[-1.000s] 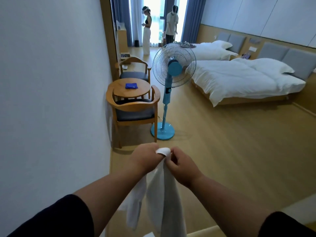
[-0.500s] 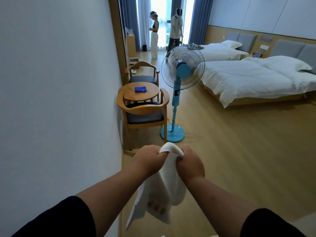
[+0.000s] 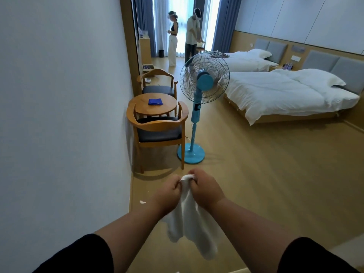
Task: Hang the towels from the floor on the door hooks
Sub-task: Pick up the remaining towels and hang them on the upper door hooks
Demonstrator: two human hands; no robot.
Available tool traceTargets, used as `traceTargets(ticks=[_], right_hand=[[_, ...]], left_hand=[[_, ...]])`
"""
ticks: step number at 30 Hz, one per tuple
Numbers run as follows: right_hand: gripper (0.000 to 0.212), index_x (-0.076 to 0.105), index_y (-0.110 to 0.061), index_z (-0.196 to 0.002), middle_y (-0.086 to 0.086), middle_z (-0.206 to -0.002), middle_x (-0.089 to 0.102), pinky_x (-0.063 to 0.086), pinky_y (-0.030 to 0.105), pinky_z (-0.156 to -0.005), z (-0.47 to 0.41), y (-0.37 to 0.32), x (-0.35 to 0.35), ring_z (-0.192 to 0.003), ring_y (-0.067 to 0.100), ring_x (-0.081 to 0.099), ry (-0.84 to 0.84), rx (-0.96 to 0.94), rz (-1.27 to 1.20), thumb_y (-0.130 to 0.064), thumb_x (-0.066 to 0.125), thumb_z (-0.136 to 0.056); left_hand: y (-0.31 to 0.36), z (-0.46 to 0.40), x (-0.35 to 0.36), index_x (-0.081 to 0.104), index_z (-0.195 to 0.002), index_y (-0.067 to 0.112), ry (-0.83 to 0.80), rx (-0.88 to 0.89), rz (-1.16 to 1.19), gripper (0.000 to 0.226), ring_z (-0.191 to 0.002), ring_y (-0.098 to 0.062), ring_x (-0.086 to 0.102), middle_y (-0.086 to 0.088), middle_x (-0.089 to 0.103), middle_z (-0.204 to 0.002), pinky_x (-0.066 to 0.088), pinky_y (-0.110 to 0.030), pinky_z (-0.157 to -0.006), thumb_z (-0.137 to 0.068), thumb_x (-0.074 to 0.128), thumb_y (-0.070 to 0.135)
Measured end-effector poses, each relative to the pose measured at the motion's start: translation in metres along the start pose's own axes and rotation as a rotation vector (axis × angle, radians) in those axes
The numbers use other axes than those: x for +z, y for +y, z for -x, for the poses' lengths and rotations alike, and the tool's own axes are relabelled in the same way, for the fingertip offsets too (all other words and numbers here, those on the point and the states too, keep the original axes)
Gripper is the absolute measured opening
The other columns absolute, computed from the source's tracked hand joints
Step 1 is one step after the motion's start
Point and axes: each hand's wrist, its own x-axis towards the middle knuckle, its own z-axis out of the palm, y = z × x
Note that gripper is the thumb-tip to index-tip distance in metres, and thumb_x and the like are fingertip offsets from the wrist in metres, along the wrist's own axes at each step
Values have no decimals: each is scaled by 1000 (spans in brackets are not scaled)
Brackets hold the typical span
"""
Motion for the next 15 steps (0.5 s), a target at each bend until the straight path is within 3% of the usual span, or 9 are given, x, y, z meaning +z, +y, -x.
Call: traceTargets(ticks=[2,5,11,15], right_hand=[[10,58,-21,-101,-3,-89,61,46,27,-67,1,9,-5,-80,15,57,-56,-10,100,-24,53,-93],[16,57,-24,-102,-2,-95,60,44,30,-67,3,25,-13,-82,18,55,-135,-30,342,-36,55,-91],[5,50,-23,-96,2,-100,61,41,30,-69,-2,39,-17,-87,21,57,-232,-117,522,-21,46,-94],[13,55,-23,-104,0,-106,62,47,31,-77,-3,48,-25,-93,19,59,-250,-203,530,-18,49,-94]], left_hand=[[-2,0,4,57,-87,22,-17,24,-41,23,-75,-21,57,-2,60,-81,50,-36,-69,-96,47,41],[-8,-2,2,53,-77,25,2,93,-343,28,-68,-14,54,5,56,-72,50,-36,-66,-93,47,47],[8,6,9,53,-77,26,32,66,-506,28,-69,-16,57,4,59,-74,51,-34,-66,-94,44,46],[20,21,19,59,-86,24,114,14,-544,30,-72,-12,58,5,63,-81,51,-29,-67,-95,41,47]])
